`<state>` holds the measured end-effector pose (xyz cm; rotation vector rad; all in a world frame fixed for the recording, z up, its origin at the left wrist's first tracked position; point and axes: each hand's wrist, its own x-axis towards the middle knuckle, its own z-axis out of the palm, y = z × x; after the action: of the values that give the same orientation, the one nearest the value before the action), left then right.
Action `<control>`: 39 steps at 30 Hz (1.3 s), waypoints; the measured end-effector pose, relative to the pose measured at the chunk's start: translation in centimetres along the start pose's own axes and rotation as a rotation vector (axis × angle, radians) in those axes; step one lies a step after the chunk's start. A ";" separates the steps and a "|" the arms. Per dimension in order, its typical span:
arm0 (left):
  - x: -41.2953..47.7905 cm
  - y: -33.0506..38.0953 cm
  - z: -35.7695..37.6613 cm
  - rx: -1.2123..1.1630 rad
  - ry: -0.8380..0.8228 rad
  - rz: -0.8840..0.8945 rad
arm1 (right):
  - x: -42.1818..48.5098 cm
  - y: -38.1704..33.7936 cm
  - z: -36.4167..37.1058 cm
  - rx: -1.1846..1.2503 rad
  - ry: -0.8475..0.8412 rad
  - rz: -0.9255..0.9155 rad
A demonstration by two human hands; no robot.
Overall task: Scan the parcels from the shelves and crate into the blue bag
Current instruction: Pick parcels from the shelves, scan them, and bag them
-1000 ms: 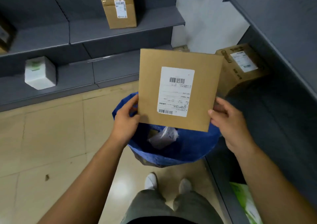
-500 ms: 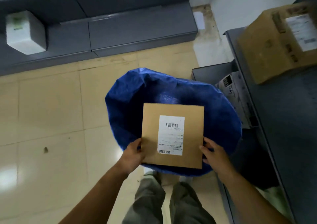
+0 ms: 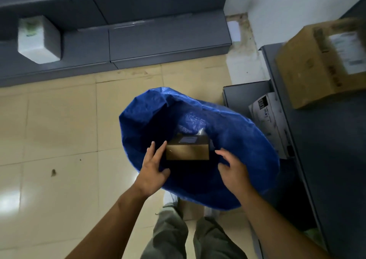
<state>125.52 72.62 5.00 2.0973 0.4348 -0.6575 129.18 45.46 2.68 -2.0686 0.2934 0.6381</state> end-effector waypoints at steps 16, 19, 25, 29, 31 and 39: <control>-12.7 15.8 -2.8 -0.119 -0.130 0.444 | -15.0 -11.4 -7.9 0.311 0.283 -0.186; -13.1 17.5 -2.4 -0.056 -0.249 0.581 | -18.9 -11.4 -8.6 0.306 0.419 -0.192; -15.7 19.3 0.2 -0.008 -0.478 0.721 | -27.5 -9.7 -7.8 0.314 0.695 -0.087; -19.7 20.5 4.0 0.044 -0.634 0.787 | -34.3 -7.2 -7.4 0.365 0.906 0.009; -22.5 20.8 6.3 0.065 -0.713 0.845 | -38.1 -5.6 -7.2 0.380 1.013 0.045; -37.3 18.2 17.9 0.274 -1.079 1.073 | -55.2 4.5 -2.4 0.569 1.354 0.190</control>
<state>99.99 45.28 30.38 1.5365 -1.3238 -1.0283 81.82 38.92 30.65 -1.6001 1.2595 -0.7824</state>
